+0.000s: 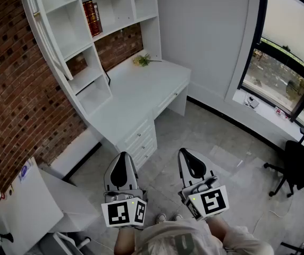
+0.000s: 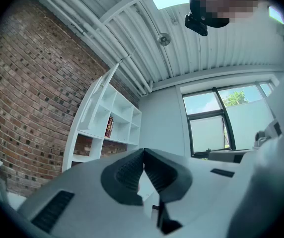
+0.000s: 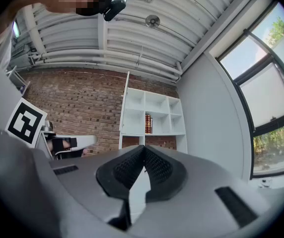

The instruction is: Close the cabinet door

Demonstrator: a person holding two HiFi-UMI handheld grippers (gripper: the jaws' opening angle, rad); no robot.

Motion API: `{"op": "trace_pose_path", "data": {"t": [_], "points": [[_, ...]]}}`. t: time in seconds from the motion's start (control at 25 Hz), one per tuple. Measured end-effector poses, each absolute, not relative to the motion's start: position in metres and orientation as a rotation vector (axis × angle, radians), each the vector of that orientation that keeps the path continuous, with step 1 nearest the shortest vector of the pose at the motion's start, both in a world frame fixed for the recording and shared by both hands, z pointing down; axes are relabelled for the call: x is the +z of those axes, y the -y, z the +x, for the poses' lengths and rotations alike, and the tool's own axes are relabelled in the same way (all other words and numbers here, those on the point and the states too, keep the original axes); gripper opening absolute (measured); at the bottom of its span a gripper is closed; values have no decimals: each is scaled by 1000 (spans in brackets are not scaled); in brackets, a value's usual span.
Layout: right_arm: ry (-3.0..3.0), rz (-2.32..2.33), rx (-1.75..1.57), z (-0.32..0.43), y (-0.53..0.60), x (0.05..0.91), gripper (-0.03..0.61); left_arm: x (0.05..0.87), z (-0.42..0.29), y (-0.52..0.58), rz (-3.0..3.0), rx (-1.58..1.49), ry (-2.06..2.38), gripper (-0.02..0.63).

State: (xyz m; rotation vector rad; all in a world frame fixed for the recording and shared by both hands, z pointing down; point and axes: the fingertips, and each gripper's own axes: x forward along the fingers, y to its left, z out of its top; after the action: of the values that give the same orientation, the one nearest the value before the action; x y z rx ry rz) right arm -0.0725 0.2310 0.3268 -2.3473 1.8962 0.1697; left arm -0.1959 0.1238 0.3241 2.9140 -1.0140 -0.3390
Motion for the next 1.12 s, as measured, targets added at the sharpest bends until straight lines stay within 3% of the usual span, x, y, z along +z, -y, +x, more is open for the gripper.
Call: {"op": "trace_pose_path", "data": {"t": [0.8, 1.12], "points": [[-1880, -2319, 226, -34, -257, 324, 17, 325, -176, -138, 2878, -358, 1046, 14], [-1915, -2303, 107, -10, -268, 358, 17, 343, -164, -148, 2850, -343, 1086, 14]]}}
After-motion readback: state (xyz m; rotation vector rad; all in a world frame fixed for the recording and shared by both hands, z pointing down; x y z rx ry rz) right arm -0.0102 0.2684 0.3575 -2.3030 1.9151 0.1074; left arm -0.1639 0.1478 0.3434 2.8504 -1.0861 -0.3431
